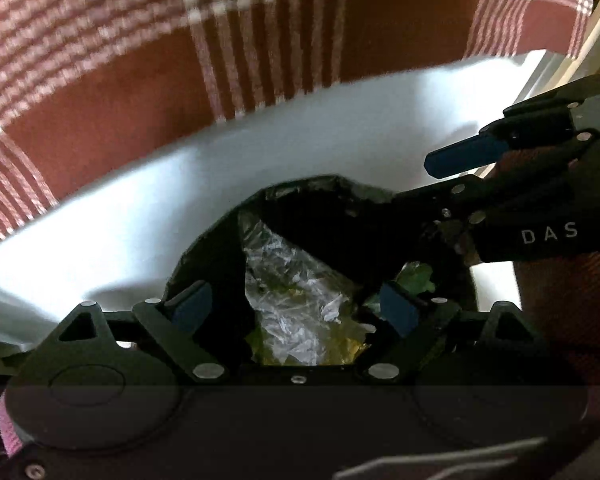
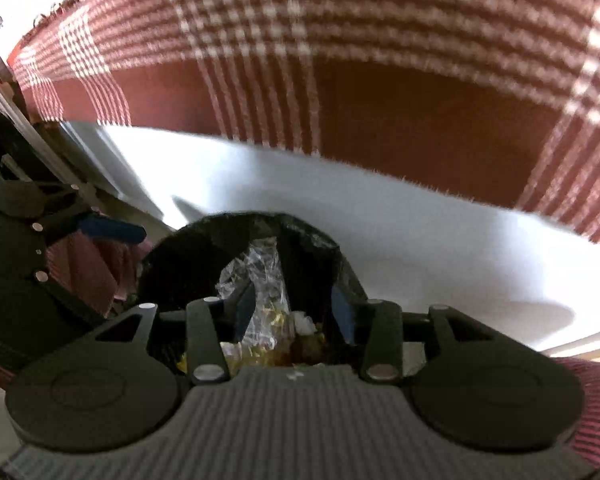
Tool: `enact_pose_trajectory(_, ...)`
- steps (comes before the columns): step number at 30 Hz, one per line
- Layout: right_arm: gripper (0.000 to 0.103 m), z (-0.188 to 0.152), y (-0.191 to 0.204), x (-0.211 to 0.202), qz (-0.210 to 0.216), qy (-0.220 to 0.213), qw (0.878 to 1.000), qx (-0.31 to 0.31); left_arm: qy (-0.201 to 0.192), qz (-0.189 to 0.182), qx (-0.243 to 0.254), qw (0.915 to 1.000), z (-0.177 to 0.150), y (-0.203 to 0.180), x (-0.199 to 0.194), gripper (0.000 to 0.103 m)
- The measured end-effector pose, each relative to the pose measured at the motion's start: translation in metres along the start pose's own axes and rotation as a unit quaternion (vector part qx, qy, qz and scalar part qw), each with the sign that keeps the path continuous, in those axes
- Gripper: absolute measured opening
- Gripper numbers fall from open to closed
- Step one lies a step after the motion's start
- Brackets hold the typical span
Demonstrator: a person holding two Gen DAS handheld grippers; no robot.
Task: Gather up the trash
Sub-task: 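Lower the plastic bag and candy wrapper into the bin and open both tools, then grasp the gold foil scrap with the left tool while the right tool grasps a brown peel piece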
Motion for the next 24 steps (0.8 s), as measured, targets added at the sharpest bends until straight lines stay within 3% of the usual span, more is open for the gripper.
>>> enact_pose_trajectory(7, 0.064, 0.033, 0.007, -0.053, 0.03, -0.056, 0.997, -0.035, -0.077, -0.018, 0.031, 0.9964, 0.036, 0.001, -0.069, 0.091)
enact_pose_trajectory(12, 0.069, 0.068, 0.004, -0.104, 0.04, -0.13, 0.989, -0.05, -0.151, -0.024, 0.033, 0.9877, 0.075, 0.005, -0.119, 0.096)
enact_pose_trajectory(19, 0.07, 0.121, -0.036, -0.154, -0.022, -0.22, 0.975, -0.03, -0.234, -0.005, 0.023, 0.9719, 0.145, 0.008, -0.147, 0.098)
enact_pose_trajectory(24, 0.07, 0.154, -0.079, -0.17, -0.074, -0.247, 0.966, 0.007, -0.27, -0.011, -0.007, 0.9629, 0.196, 0.006, -0.13, 0.098)
Point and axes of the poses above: each gripper's, at about its wrist camera, not at the fingertips, and x roughly the way its jaws point, y to its left, z to its top, the point moved 8 cm from there along x, roughly the way its jaws point, and after that the axes turned 2 degrees about z, right-handed, at the moved point
